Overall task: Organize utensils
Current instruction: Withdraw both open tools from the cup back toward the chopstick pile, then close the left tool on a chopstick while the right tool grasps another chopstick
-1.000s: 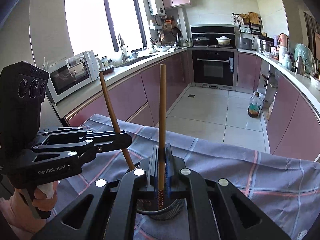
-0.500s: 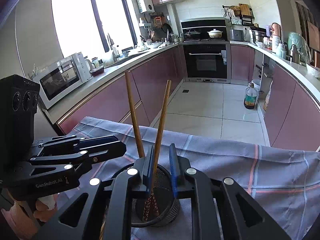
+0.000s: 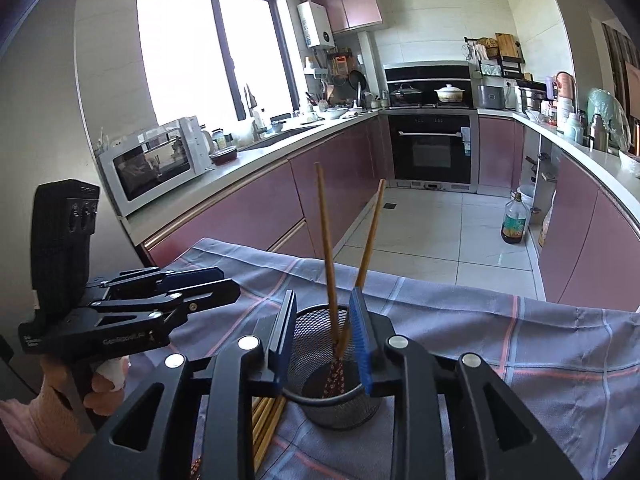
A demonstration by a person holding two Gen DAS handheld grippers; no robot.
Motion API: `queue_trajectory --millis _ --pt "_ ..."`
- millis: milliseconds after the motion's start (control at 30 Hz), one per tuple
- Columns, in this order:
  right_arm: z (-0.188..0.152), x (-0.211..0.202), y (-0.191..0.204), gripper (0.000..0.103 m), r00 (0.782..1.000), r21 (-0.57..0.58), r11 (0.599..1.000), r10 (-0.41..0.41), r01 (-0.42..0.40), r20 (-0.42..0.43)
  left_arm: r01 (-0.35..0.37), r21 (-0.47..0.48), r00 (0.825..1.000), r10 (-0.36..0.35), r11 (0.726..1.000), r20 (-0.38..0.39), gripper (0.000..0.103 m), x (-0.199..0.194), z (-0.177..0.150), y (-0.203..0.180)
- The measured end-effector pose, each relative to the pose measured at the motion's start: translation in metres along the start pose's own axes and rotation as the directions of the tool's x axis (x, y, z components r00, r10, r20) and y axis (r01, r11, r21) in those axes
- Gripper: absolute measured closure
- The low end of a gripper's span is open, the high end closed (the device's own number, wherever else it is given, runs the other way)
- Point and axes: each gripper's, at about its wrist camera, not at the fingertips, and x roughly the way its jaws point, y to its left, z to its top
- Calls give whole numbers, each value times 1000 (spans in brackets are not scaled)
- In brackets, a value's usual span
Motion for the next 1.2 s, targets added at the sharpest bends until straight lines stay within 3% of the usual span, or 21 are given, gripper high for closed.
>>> queue_trajectory --millis 233,567,1200 --pt "-37 -9 30 70 994 -45 996 80 -83 -75 -51 14 998 52 999 -44 61 -12 -41 16" --pt "-96 36 31 70 962 47 997 64 -54 -264 -68 9 984 69 998 -166 61 -3 -107 21" --pt "-116 56 40 75 951 44 999 10 4 -309 -64 26 969 68 998 -236 61 17 -131 3"
